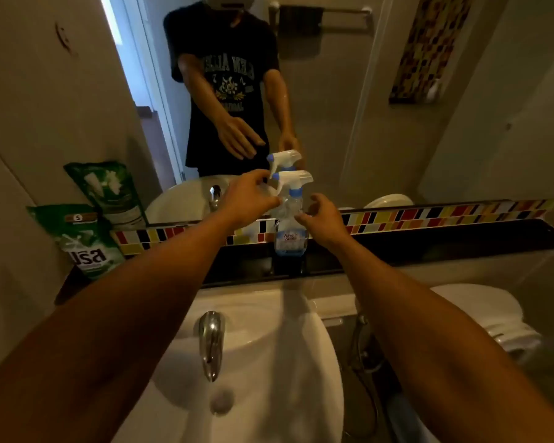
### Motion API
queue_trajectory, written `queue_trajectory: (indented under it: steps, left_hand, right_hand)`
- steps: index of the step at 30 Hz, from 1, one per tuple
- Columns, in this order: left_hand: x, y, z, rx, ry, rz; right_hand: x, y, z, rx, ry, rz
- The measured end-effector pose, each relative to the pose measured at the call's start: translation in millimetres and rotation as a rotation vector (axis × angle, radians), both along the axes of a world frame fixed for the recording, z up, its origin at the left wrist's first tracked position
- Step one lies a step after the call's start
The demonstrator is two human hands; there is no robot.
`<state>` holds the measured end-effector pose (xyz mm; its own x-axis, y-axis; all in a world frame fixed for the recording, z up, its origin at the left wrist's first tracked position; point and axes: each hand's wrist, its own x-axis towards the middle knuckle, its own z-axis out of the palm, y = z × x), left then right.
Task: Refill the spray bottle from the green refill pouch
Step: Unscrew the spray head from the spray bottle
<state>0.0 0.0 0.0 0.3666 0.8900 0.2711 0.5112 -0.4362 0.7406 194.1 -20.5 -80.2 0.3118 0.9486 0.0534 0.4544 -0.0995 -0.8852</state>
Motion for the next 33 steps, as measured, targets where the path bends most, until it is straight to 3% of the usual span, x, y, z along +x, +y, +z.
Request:
queue_trajectory:
  steps: [9, 18, 33]
  left_hand:
    - [54, 51, -2, -0.034, -0.024, 0.007]
    - [62, 65, -5, 0.007, 0.077, -0.023]
    - [16, 43, 82, 0.137, 0.001, -0.035]
  right_hand:
    - [26, 47, -7, -0.07, 0.207, 0.216]
    - [27, 50, -10, -0.003, 0.195, 0.28]
    - [25, 21, 24, 0.026, 0.121, 0.258]
